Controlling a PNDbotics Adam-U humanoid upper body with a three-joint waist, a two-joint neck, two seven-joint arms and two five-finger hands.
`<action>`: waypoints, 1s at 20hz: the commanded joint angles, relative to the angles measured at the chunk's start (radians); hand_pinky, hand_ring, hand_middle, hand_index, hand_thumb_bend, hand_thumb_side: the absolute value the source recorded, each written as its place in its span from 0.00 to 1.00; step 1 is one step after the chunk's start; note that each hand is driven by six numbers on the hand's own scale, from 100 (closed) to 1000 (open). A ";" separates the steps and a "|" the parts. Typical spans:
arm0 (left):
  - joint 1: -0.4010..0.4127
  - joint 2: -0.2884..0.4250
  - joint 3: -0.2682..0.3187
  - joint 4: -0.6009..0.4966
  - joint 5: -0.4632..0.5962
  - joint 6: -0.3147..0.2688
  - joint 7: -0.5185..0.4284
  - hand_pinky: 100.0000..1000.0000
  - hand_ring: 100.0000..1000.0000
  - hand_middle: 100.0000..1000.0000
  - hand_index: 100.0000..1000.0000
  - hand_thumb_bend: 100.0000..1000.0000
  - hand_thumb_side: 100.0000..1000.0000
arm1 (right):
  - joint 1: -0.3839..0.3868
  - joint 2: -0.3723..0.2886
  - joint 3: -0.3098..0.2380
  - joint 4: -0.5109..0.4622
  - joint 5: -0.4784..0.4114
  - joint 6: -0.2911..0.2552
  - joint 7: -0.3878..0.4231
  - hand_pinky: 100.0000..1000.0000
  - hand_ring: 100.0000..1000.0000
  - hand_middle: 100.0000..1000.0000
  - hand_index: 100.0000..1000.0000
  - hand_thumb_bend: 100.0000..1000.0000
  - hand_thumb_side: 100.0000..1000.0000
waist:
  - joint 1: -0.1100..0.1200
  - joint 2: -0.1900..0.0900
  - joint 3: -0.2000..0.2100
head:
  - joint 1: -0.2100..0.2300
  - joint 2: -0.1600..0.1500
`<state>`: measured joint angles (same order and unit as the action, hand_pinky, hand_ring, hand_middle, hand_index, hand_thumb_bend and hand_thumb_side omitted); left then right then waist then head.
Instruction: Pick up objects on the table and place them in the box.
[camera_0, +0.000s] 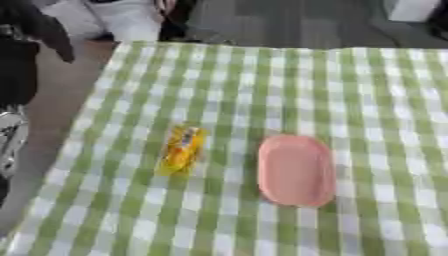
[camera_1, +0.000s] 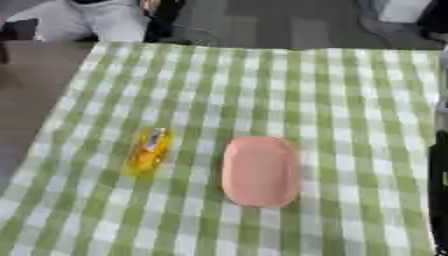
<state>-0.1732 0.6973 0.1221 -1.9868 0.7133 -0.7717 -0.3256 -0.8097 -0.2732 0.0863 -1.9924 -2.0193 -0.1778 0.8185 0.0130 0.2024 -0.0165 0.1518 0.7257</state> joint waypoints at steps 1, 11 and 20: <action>0.002 0.025 0.011 -0.013 -0.001 -0.135 -0.143 0.28 0.47 0.60 0.69 0.12 0.31 | -0.014 -0.005 0.002 -0.008 0.005 0.003 0.005 0.41 0.54 0.61 1.00 0.00 1.00 | 0.006 -0.011 -0.002 | 0.026 0.007; 0.032 0.058 0.018 -0.013 -0.054 -0.135 -0.160 0.28 0.48 0.62 0.71 0.15 0.28 | -0.014 -0.008 0.003 -0.008 0.012 0.010 -0.001 0.41 0.54 0.61 1.00 0.00 1.00 | 0.017 -0.008 -0.011 | -0.055 -0.013; 0.154 0.259 0.053 -0.013 -0.322 -0.135 -0.186 0.35 0.56 0.71 0.79 0.43 0.29 | -0.010 -0.019 0.008 -0.008 0.029 0.027 -0.009 0.42 0.55 0.62 1.00 0.00 1.00 | 0.043 -0.003 -0.014 | -0.085 -0.012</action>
<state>-0.0190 0.8955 0.1537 -1.9870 0.4337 -0.7468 -0.3505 -0.8097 -0.2755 0.0926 -1.9924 -1.9963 -0.1573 0.8106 0.0552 0.2112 -0.0299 0.0781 0.7234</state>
